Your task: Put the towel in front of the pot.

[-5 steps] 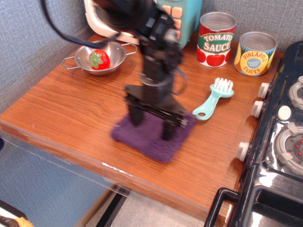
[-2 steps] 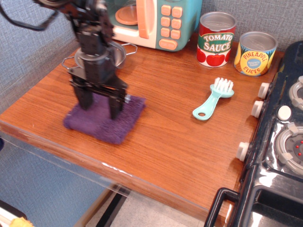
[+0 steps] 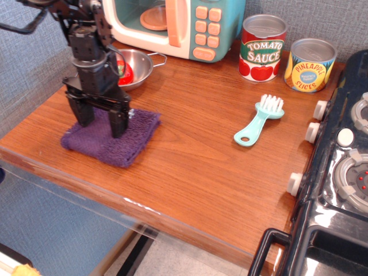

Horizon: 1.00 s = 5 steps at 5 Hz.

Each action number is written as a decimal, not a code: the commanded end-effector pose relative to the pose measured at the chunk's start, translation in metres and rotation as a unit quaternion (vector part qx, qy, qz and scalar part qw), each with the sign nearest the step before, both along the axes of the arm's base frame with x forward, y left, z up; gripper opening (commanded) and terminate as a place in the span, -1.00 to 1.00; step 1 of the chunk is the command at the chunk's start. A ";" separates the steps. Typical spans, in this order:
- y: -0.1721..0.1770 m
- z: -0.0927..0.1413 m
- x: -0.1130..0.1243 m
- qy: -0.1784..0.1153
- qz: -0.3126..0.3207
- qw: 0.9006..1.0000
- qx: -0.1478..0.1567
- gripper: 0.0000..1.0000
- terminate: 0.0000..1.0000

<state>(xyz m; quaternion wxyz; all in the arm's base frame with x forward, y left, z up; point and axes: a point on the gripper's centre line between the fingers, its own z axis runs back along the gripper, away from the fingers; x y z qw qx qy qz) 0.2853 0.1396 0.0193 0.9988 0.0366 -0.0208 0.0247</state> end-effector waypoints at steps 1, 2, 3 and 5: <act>0.024 0.008 -0.007 -0.008 -0.003 1.000 0.010 1.00 -1.00; 0.032 0.011 -0.007 -0.010 -0.005 1.000 0.004 1.00 -1.00; 0.027 0.027 -0.006 -0.029 -0.033 0.999 -0.006 1.00 -1.00; 0.020 0.066 -0.006 -0.063 -0.058 0.996 -0.003 1.00 -1.00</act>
